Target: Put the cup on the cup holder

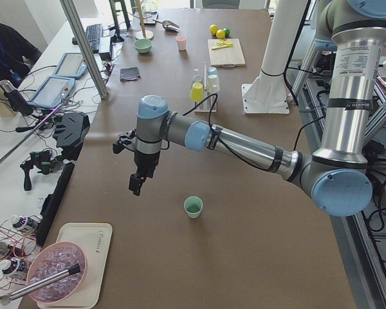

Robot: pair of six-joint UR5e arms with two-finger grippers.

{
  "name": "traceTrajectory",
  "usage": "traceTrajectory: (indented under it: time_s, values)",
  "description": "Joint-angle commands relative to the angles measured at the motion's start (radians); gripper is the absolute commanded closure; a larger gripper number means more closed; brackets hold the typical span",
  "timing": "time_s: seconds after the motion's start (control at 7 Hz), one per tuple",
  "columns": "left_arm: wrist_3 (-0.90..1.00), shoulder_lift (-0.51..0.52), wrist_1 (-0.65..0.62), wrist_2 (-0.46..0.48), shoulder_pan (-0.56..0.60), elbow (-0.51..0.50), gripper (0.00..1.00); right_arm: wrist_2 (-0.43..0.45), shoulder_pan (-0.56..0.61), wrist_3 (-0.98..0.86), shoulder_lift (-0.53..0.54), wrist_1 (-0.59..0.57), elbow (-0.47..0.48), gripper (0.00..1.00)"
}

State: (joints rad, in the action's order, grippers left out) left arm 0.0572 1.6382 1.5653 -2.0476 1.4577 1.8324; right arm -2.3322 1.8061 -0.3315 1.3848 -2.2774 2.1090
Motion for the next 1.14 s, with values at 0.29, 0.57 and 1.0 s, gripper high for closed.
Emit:
traceTrajectory:
  time_s: [0.29, 0.57, 1.0]
  values:
    - [0.162, -0.021, 0.005, 0.026, -0.045, 0.053, 0.03, 0.066, -0.054, 0.000, 0.020, -0.005, -0.070, 0.00]
    - [0.161, -0.023, -0.031, 0.102, -0.143, 0.064, 0.02, 0.066, -0.060, 0.000, 0.046, -0.010, -0.075, 0.00]
    - [0.168, -0.017, -0.279, 0.355, -0.362, 0.155, 0.02, 0.063, -0.067, -0.006, 0.104, 0.006, -0.178, 0.00]
